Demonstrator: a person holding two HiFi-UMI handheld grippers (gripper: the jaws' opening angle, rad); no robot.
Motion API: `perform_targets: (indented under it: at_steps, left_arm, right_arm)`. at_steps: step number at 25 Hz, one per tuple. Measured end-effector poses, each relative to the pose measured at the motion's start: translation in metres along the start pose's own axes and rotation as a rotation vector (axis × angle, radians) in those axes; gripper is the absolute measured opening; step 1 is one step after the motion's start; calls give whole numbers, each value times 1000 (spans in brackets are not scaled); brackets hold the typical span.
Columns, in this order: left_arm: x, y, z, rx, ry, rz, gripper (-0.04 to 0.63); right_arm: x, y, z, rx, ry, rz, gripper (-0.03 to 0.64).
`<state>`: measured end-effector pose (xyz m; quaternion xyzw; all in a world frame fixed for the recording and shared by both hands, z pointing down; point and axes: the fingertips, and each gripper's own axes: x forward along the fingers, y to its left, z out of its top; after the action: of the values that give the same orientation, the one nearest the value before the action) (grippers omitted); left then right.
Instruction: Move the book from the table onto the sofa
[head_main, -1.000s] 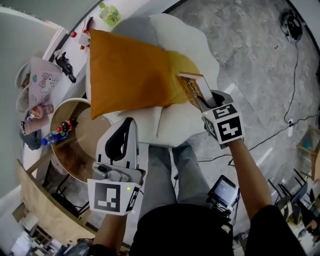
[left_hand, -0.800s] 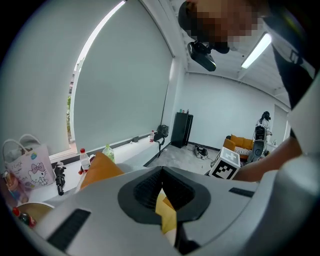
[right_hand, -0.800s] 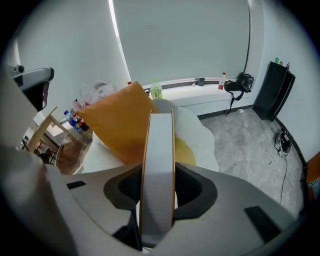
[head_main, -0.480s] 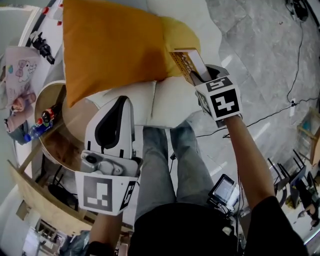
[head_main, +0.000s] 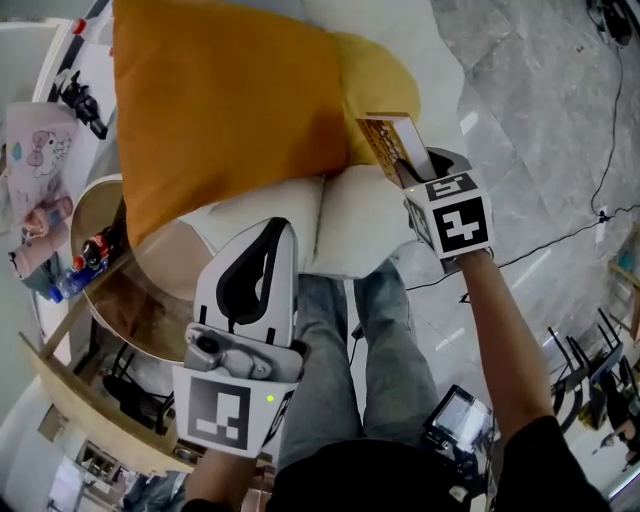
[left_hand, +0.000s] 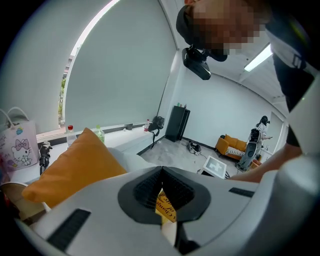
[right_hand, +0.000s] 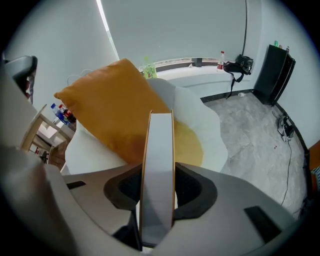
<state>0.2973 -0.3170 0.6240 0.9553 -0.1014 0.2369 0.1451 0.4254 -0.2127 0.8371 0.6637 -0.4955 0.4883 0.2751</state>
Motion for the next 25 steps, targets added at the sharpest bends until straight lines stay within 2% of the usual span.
perform_targets:
  at_steps: [4, 9, 15, 19, 25]
  left_arm:
    - [9, 3, -17, -33, 38, 4, 5]
    - [20, 8, -38, -44, 73, -3, 5]
    - [34, 18, -54, -60, 102, -4, 5]
    - [40, 27, -54, -31, 80, -13, 5]
    - [42, 20, -51, -36, 86, -29, 5]
  right_arm:
    - [25, -4, -1, 13, 5, -16, 150]
    - [56, -5, 1, 55, 8, -23, 150]
    - [85, -7, 1, 58, 14, -38, 150]
    - [97, 2, 9, 39, 34, -36, 152]
    - [106, 7, 22, 20, 40, -32, 152]
